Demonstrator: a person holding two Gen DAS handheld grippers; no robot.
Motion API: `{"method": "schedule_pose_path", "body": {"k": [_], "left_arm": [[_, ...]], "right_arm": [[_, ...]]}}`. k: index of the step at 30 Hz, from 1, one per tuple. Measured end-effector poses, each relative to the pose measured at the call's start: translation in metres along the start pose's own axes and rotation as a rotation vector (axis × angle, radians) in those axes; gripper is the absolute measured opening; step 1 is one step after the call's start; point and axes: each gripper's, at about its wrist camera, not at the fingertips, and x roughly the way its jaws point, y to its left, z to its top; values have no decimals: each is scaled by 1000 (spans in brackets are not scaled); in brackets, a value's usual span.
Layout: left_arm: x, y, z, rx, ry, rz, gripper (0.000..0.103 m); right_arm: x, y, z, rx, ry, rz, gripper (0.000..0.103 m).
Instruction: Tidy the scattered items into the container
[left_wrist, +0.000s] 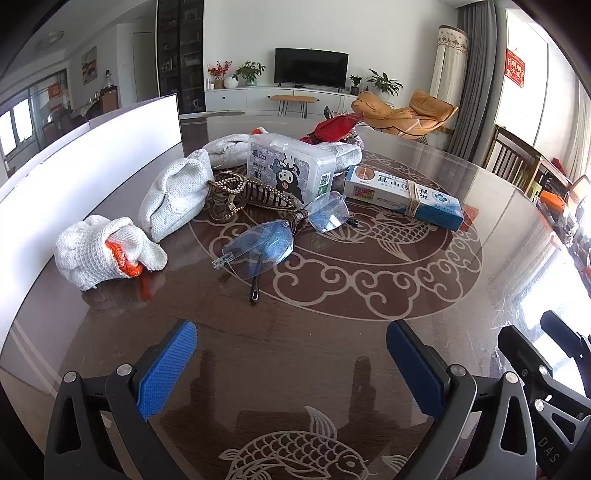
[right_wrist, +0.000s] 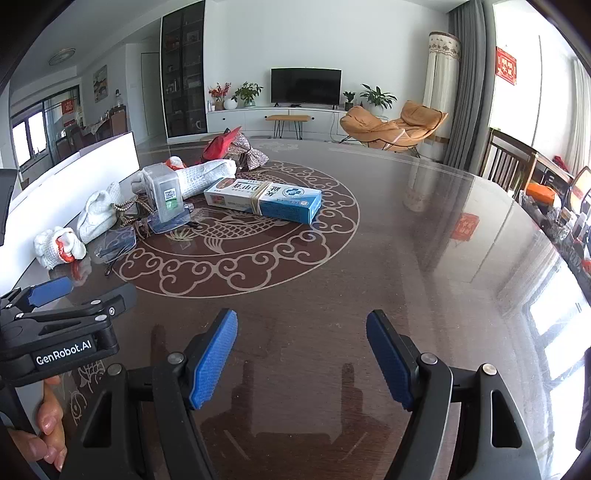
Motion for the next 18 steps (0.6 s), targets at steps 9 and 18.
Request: {"method": "schedule_pose_path", "body": {"k": [9,18], "left_arm": [[-1,-4,-1,26,-8,8,103],[1,-8,-1,50,5,22,103]], "right_arm": [[-1,1,-1,-4,-2,17,74],[0,0,0,-3,-2,28,74]]}}
